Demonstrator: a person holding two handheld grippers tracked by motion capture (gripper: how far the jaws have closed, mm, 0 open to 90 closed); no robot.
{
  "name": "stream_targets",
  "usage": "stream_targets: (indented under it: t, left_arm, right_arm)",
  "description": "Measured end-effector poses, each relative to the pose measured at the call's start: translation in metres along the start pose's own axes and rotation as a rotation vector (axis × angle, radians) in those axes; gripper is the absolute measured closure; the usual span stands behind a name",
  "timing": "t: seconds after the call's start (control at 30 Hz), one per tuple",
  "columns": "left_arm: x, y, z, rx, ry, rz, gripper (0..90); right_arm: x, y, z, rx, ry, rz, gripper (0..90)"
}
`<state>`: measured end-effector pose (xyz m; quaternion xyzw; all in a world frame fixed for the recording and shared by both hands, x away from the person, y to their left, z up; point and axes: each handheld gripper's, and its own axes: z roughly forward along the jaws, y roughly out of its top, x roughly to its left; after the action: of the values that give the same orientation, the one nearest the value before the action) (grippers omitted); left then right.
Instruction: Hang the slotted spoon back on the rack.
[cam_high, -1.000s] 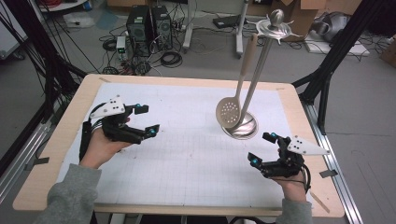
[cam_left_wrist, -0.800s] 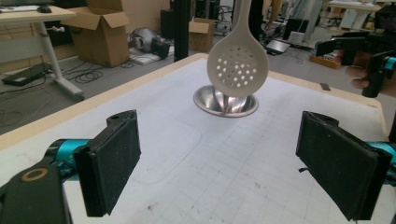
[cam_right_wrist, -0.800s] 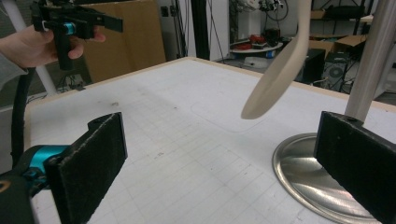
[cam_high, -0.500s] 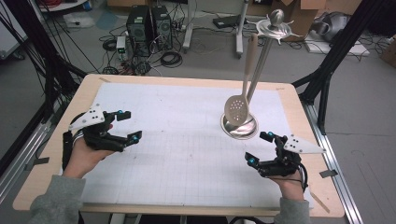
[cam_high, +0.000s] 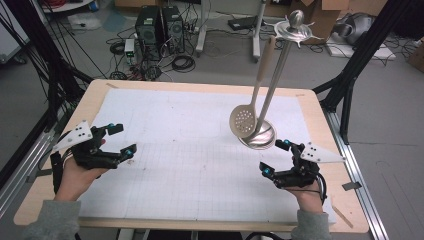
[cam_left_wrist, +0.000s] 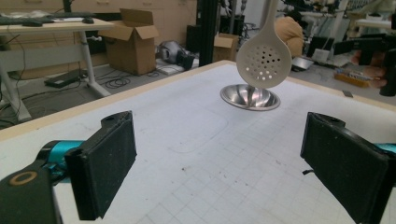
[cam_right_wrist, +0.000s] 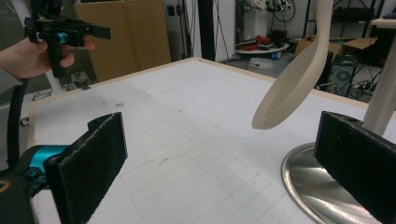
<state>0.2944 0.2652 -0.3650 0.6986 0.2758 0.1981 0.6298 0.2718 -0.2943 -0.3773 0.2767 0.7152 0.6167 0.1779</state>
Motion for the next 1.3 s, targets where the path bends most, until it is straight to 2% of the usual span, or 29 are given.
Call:
stream_targets:
  t: [0.17,0.37,0.57,0.63,1.0,1.3]
  left_arm:
    - [-0.001,-0.004,-0.012,-0.024,0.028,0.017,10.8]
    - [0.001,-0.013,-0.024,-0.009,0.062,0.032,10.6]
    - [0.006,-0.022,-0.034,-0.013,0.079,0.01,10.6]
    - [0.008,-0.023,-0.038,-0.033,0.062,-0.014,10.1]
    - [0.014,-0.029,-0.056,-0.046,0.09,-0.026,9.5]
    - [0.015,-0.036,-0.06,-0.036,0.101,-0.04,9.4]
  right_arm:
    - [0.0,0.0,0.002,0.006,0.002,0.007,1.6]
    - [0.0,0.001,0.003,0.0,0.003,0.005,1.5]
    - [-0.001,0.001,0.003,0.002,0.003,0.002,1.6]
    - [0.0,0.001,0.003,0.003,0.003,0.004,1.5]
    - [0.0,0.001,0.003,0.0,0.005,0.007,1.6]
    - [-0.002,0.001,0.0,-0.004,-0.002,0.015,1.5]
